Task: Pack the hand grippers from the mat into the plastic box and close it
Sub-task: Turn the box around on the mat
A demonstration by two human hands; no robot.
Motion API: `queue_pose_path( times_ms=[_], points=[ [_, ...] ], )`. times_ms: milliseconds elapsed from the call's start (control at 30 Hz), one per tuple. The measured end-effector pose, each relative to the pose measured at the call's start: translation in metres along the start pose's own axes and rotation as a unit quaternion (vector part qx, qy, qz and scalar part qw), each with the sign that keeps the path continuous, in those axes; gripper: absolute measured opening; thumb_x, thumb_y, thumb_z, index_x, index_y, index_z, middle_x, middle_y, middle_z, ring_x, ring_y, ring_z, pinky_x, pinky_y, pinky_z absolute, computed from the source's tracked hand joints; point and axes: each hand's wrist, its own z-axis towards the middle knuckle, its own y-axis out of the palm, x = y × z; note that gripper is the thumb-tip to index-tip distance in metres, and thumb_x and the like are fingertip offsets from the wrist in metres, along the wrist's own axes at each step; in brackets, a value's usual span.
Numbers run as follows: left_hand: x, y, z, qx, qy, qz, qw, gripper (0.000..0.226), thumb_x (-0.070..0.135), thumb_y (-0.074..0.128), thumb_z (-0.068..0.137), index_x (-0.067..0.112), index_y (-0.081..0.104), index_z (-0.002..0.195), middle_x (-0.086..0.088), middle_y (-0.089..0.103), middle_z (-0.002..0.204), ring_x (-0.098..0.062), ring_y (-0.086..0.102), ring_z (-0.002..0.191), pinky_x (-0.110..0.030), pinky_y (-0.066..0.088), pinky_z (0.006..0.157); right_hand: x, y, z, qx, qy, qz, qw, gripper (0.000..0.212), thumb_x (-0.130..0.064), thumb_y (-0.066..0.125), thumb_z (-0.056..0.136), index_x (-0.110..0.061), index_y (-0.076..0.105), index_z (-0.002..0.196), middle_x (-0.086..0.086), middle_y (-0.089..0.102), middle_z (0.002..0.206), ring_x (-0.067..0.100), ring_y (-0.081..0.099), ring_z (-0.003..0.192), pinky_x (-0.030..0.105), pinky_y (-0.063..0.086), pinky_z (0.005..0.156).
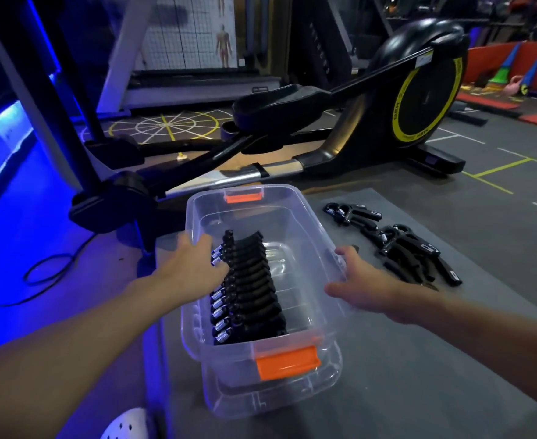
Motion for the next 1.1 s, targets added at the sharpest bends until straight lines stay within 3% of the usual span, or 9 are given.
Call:
queue_pose_path(
  times_ms=[167,300,367,433,500,667,800,900,1100],
  points=[
    [-0.001,-0.005,0.012,0.013,-0.051,-0.092,0.994,0.015,0.031,0.057,0.088,0.021,0.046,0.085,-0.003,0.051,0.092,-0.027,0.051,0.1,-0.03,0.037,0.06,0.001,0.003,0.004,0.037,0.014,0.045,0.998,0.061,-0.02,0.066,0.086,-0.024,0.033,0.137,-0.002,0.058,0.098,0.013,0.06,0.074,0.024,0.045,0.054],
    [-0.004,-0.005,0.017,-0.009,-0.045,-0.077,0.996,0.031,0.049,0.058,0.077,0.023,0.052,0.094,-0.006,0.048,0.117,-0.028,0.057,0.099,-0.035,0.046,0.08,0.0,0.006,0.011,0.051,0.029,0.075,0.995,0.052,-0.02,0.067,0.085,-0.019,0.039,0.128,-0.005,0.056,0.095,0.011,0.059,0.076,0.024,0.044,0.054],
    [-0.004,-0.002,0.019,-0.019,-0.024,-0.055,0.998,0.04,0.053,0.058,0.074,0.024,0.055,0.101,-0.003,0.041,0.125,-0.03,0.051,0.105,-0.039,0.041,0.097,0.0,0.007,0.015,0.058,0.034,0.078,0.995,0.051,-0.021,0.068,0.083,-0.018,0.04,0.125,-0.002,0.057,0.096,0.014,0.062,0.079,0.026,0.048,0.058],
    [-0.004,0.003,0.021,-0.029,-0.018,-0.02,0.999,0.037,0.044,0.062,0.081,0.021,0.056,0.109,-0.005,0.035,0.132,-0.032,0.043,0.104,-0.04,0.032,0.103,-0.001,0.007,0.019,0.071,0.031,0.076,0.994,0.051,-0.021,0.069,0.082,-0.017,0.042,0.125,-0.002,0.057,0.095,0.012,0.061,0.078,0.025,0.046,0.057],
    [-0.002,0.005,0.022,-0.029,-0.03,-0.012,0.999,0.035,0.04,0.063,0.084,0.019,0.054,0.11,-0.009,0.03,0.136,-0.031,0.04,0.103,-0.039,0.034,0.098,-0.001,0.007,0.023,0.078,0.024,0.073,0.994,0.052,-0.021,0.069,0.082,-0.017,0.042,0.126,-0.004,0.056,0.092,0.009,0.058,0.075,0.024,0.042,0.055],
    [-0.003,0.001,0.028,-0.002,-0.042,-0.009,0.999,0.038,0.042,0.06,0.083,0.01,0.058,0.102,-0.007,0.033,0.121,-0.03,0.06,0.088,-0.032,0.046,0.072,-0.001,0.01,0.026,0.072,0.01,0.072,0.995,0.064,-0.02,0.072,0.08,-0.018,0.036,0.133,-0.003,0.055,0.095,0.013,0.06,0.081,0.026,0.045,0.06],
    [-0.009,-0.003,0.031,0.031,-0.023,-0.02,0.999,0.032,0.046,0.06,0.081,0.016,0.063,0.09,-0.001,0.032,0.115,-0.023,0.061,0.078,-0.033,0.05,0.074,-0.004,0.006,0.029,0.087,-0.011,0.079,0.993,0.065,-0.02,0.074,0.077,-0.017,0.04,0.133,-0.001,0.06,0.097,0.015,0.063,0.084,0.028,0.051,0.067],
    [-0.01,-0.003,0.03,0.048,-0.004,-0.019,0.999,0.026,0.051,0.06,0.079,0.026,0.062,0.084,0.002,0.033,0.113,-0.022,0.06,0.08,-0.034,0.048,0.075,-0.009,-0.001,0.034,0.101,-0.03,0.092,0.99,0.072,-0.021,0.075,0.075,-0.018,0.039,0.138,0.001,0.064,0.102,0.02,0.067,0.088,0.039,0.058,0.076],
    [-0.014,-0.002,0.025,0.07,0.003,-0.038,0.997,0.024,0.052,0.056,0.08,0.029,0.06,0.076,0.005,0.033,0.109,-0.021,0.059,0.079,-0.037,0.051,0.075,-0.018,-0.01,0.042,0.131,-0.065,0.058,0.988,0.056,-0.022,0.072,0.077,-0.018,0.048,0.128,0.003,0.066,0.097,0.021,0.068,0.085,0.042,0.058,0.079]
  ],
)
